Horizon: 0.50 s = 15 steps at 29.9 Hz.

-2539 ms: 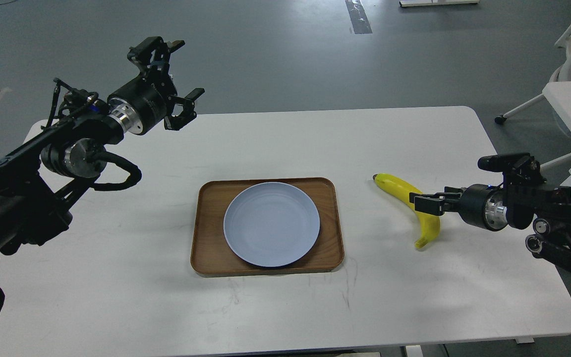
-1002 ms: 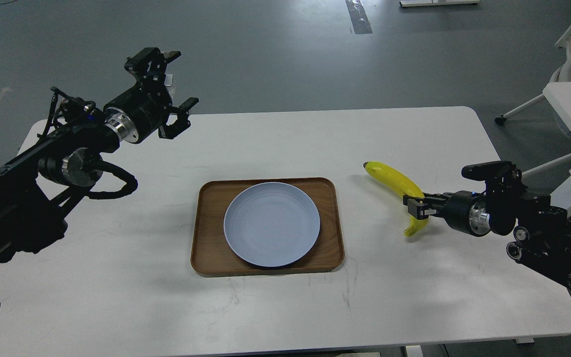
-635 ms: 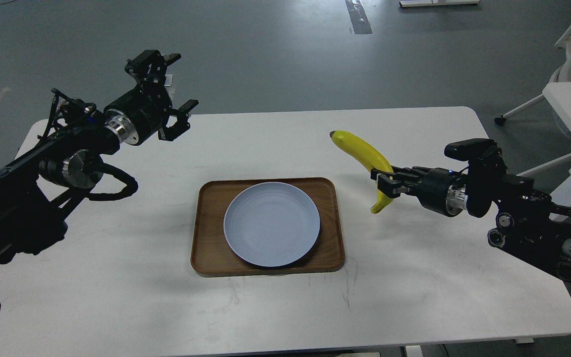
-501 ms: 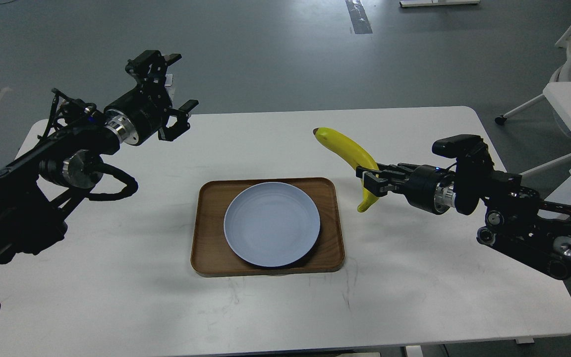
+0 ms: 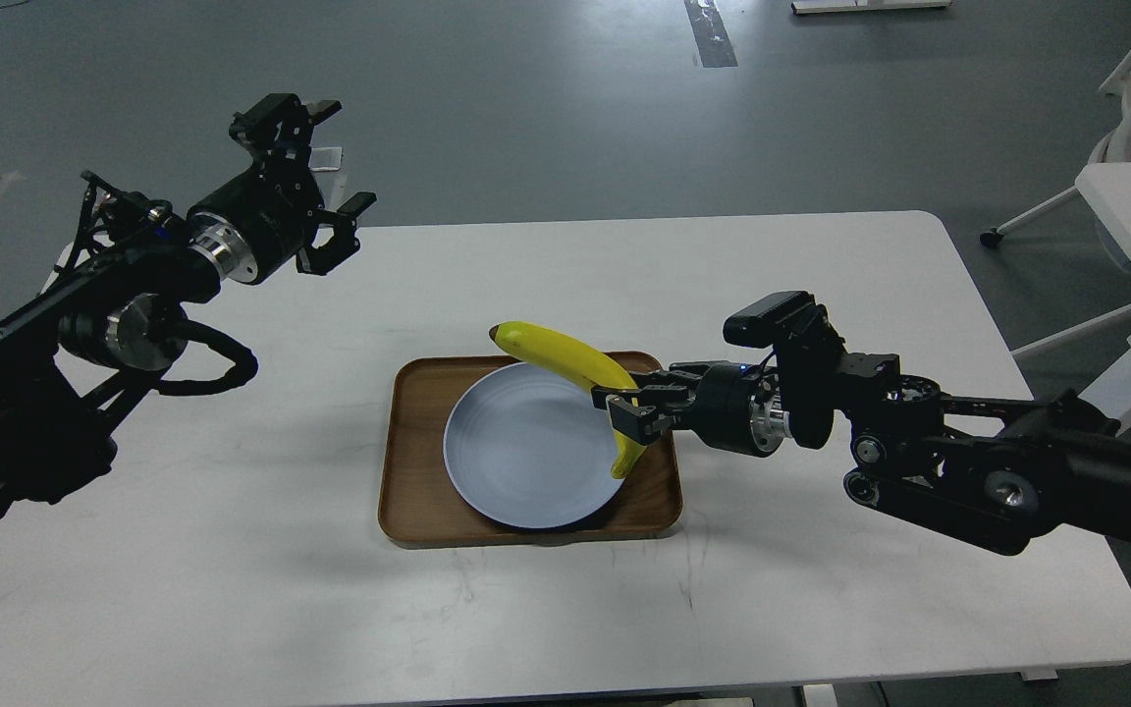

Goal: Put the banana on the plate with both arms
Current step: 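Move the banana over the plate and lower it onto it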

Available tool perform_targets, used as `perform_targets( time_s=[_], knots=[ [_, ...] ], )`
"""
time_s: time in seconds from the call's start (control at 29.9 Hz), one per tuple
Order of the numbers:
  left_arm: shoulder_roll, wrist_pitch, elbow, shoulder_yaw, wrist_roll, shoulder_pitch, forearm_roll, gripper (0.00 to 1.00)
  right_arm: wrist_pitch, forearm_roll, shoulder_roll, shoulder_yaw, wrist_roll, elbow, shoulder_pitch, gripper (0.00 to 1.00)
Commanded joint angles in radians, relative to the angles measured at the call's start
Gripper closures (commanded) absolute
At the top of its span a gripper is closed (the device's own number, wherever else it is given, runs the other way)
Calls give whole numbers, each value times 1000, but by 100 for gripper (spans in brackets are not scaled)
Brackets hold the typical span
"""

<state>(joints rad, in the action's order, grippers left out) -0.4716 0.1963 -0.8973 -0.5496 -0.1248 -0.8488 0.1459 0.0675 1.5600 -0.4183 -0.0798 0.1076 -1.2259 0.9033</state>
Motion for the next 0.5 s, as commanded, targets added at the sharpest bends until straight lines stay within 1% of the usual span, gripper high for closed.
perform_targets(
  time_s=[0.0, 0.07, 0.2, 0.27, 0.33, 0.37, 0.4, 0.43, 0.47],
  knots=[
    [-7, 0, 0, 0, -6, 8, 0, 2, 1, 0, 10, 9, -2, 29, 0, 92],
    [-10, 0, 0, 0, -6, 8, 0, 2, 1, 0, 22, 11, -2, 40, 2, 88],
    [-24, 2, 0, 0, -6, 8, 0, 2, 0, -11, 85, 9, 0, 55, 5, 66],
    [-27, 2, 0, 0, -7, 8, 0, 2, 0, -11, 95, 11, -2, 58, 5, 63],
    [-30, 2, -2, 0, -7, 8, 0, 2, 1, -11, 98, 11, -2, 60, 6, 51],
    [-30, 2, -2, 0, -6, 8, 0, 2, 0, -11, 98, 9, -5, 59, 6, 36],
    [-31, 2, -2, 0, -6, 7, 0, 2, 1, -12, 98, 9, -8, 57, 6, 17],
    [-32, 2, -2, 0, -6, 7, 0, 2, 0, -12, 96, 9, -11, 55, 8, 10],
    [-32, 2, -2, 0, -6, 7, 0, 2, 1, -12, 89, 9, -11, 55, 8, 7]
  ],
)
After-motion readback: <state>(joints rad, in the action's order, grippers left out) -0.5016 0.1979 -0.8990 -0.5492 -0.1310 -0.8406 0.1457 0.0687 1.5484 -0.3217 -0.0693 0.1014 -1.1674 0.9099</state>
